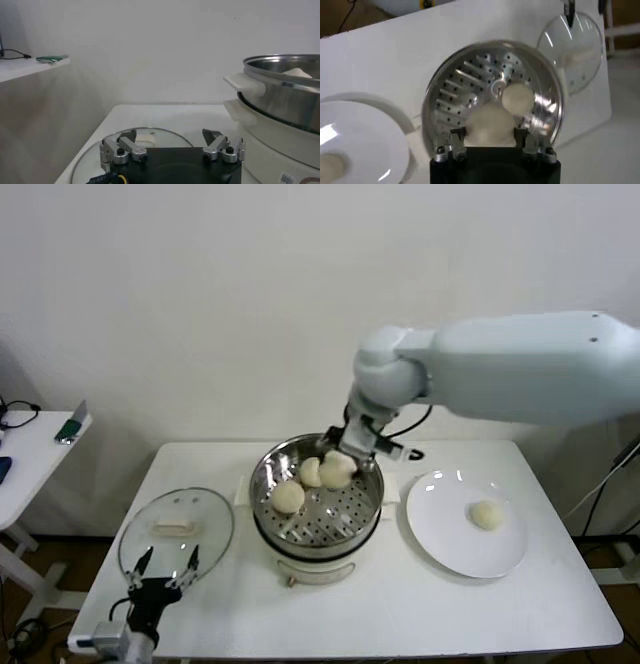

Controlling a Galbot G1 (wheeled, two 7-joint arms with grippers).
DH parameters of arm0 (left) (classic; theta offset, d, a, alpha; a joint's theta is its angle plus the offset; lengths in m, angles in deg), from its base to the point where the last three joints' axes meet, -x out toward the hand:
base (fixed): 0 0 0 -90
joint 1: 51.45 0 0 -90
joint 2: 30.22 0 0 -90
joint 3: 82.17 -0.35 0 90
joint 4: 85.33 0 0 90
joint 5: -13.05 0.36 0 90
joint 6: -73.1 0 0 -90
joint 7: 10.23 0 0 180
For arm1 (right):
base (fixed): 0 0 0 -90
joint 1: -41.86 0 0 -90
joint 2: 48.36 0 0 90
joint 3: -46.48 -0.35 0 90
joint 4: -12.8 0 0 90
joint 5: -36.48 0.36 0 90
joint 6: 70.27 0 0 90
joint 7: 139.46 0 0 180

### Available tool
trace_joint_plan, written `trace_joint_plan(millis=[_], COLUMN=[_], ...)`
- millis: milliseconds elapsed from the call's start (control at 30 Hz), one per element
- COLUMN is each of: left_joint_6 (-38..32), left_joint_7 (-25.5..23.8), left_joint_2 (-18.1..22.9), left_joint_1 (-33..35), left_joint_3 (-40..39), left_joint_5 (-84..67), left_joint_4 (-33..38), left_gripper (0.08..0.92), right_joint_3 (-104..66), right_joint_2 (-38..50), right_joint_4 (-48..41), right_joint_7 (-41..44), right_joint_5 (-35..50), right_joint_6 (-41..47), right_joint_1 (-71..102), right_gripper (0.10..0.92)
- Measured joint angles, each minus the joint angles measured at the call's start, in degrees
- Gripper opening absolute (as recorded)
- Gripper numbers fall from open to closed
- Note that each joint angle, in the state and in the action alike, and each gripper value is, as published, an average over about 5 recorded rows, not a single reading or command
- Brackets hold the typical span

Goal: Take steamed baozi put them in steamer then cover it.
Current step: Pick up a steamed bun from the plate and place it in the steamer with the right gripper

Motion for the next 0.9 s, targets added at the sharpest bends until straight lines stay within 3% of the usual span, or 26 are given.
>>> trace_joint_plan(millis=[900], left_joint_6=[-0.44], left_joint_7=[0.08], left_joint_2=[-0.01], left_joint_1=[0.32], left_joint_3=[0.27], left_joint_5=[-0.3], left_joint_4=[-0.02], left_gripper=[0.823], right_joint_3=[1.97], right_joint_2=[-7.28], right_joint_4=[-2.66], right_joint_7=[-0.72], right_joint_5=[-7.99], right_joint_6=[-0.17], right_joint_1=[10.93], right_gripper=[0.654])
